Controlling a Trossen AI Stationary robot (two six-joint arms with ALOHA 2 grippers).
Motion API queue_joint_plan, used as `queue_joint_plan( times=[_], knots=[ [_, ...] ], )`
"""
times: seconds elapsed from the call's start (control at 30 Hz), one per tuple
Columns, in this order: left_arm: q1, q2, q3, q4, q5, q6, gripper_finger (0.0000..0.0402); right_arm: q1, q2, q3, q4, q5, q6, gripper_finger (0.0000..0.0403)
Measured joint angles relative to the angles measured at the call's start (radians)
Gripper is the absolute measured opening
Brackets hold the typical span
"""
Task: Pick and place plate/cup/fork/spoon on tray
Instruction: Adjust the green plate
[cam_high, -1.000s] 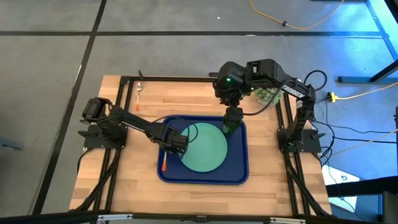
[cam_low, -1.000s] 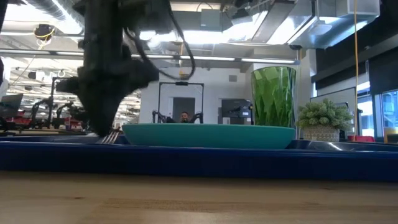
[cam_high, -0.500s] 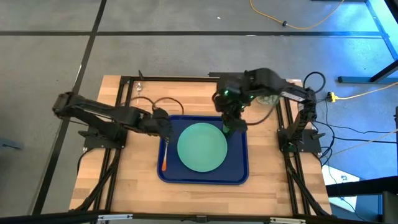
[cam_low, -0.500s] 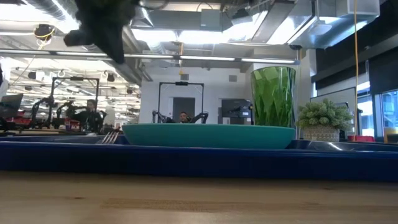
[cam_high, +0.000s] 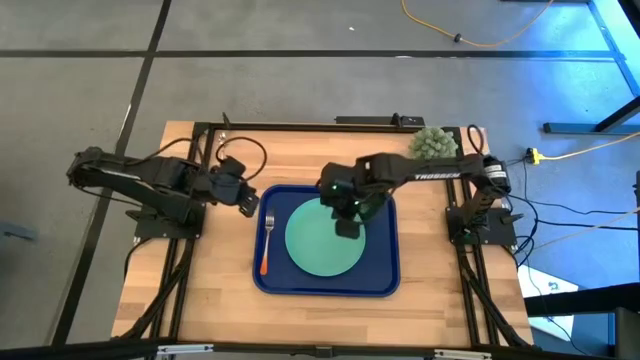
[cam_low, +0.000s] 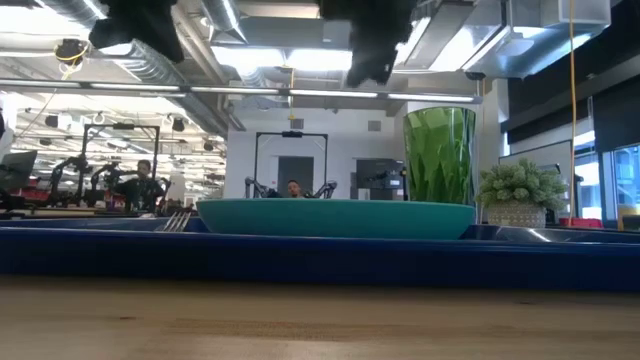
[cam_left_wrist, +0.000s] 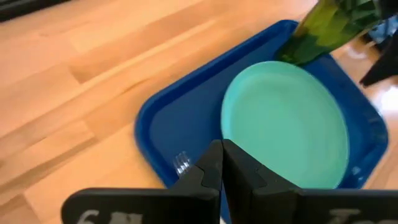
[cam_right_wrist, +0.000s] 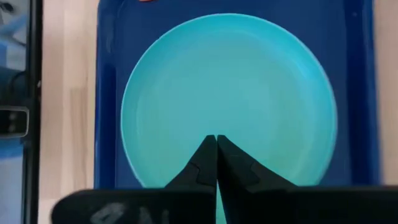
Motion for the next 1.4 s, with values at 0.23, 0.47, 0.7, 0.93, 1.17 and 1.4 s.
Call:
queue_joint_plan(
  times=[0.23, 0.47, 0.7, 0.93, 1.17, 1.4],
  knots=[
    [0.0, -0.055, -0.002, -0.083, -0.013, -0.006, 0.0, 0.043, 0.0, -0.201, 0.226, -0.009, 0.023, 0.0003],
    [0.031, -0.074, -0.001, -0.139, -0.011, -0.027, 0.0, 0.107, 0.0, -0.339, 0.342, -0.033, 0.015, 0.0002],
    [0.067, -0.077, -0.002, -0.167, -0.01, -0.027, 0.0, 0.179, 0.0, -0.453, 0.445, 0.053, 0.05, 0.0002],
    [0.084, -0.076, -0.002, -0.168, 0.009, -0.026, 0.0, 0.194, 0.0, -0.456, 0.466, 0.081, 0.056, 0.0002],
    [0.086, -0.076, -0.002, -0.169, 0.017, -0.026, 0.0, 0.194, 0.029, -0.456, 0.476, 0.047, 0.073, 0.0002],
    [0.086, -0.076, -0.002, -0.17, 0.017, -0.025, 0.0, 0.193, 0.042, -0.456, 0.487, 0.01, 0.076, 0.0002]
  ],
)
